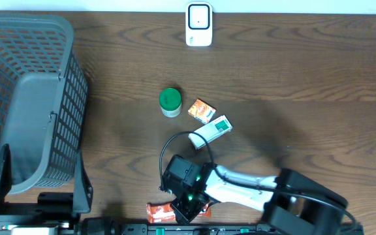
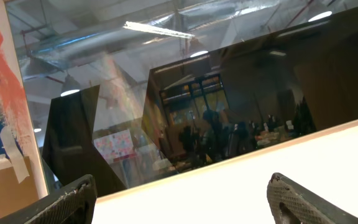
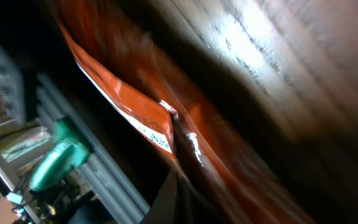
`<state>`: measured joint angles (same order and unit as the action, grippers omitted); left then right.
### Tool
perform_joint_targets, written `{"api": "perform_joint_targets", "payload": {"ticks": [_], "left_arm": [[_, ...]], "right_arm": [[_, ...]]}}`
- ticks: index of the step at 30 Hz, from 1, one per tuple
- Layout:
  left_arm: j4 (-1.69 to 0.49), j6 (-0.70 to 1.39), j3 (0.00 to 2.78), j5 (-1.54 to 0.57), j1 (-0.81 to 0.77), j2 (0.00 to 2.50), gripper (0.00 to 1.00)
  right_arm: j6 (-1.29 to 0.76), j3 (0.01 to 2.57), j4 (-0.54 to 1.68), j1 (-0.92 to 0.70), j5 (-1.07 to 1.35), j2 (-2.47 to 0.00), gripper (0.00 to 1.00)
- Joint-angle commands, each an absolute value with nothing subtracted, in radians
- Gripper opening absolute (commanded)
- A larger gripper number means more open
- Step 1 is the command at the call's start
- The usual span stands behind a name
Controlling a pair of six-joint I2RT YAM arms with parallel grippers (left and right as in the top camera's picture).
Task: Scan the item barcode
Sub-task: 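Move the right gripper down over the red Top bar at the front edge, then grasp the red Top bar with the right gripper and lift it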
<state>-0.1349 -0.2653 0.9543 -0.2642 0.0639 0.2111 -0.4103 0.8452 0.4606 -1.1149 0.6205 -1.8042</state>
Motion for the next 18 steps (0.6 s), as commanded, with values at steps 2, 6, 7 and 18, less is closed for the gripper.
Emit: {"api": "perform_joint_targets", "payload": {"ticks": [2,6,7,18], "left_arm": [[-0.133,-0.26,0.953,-0.276,0.069,0.205,0.87],[-0.133,-0.26,0.953,-0.276,0.069,0.205,0.87],[-0.133,-0.26,0.953,-0.276,0.069,0.205,0.87],[-0.143,-0.26,0.953,-0.276,0.069,0.205,0.87]], "right_arm": [[-0.433,0.847,0.46,-1.106,0.589,-1.865,0.01],[-0.433,0.86,0.461,-1.038,0.552,-1.864,0.01],[-0.433,0.864,0.462,-1.014,0.547,-1.864,0.01],[-0.478,0.881,0.271,-0.819,0.594,-1.863,0.01]]}}
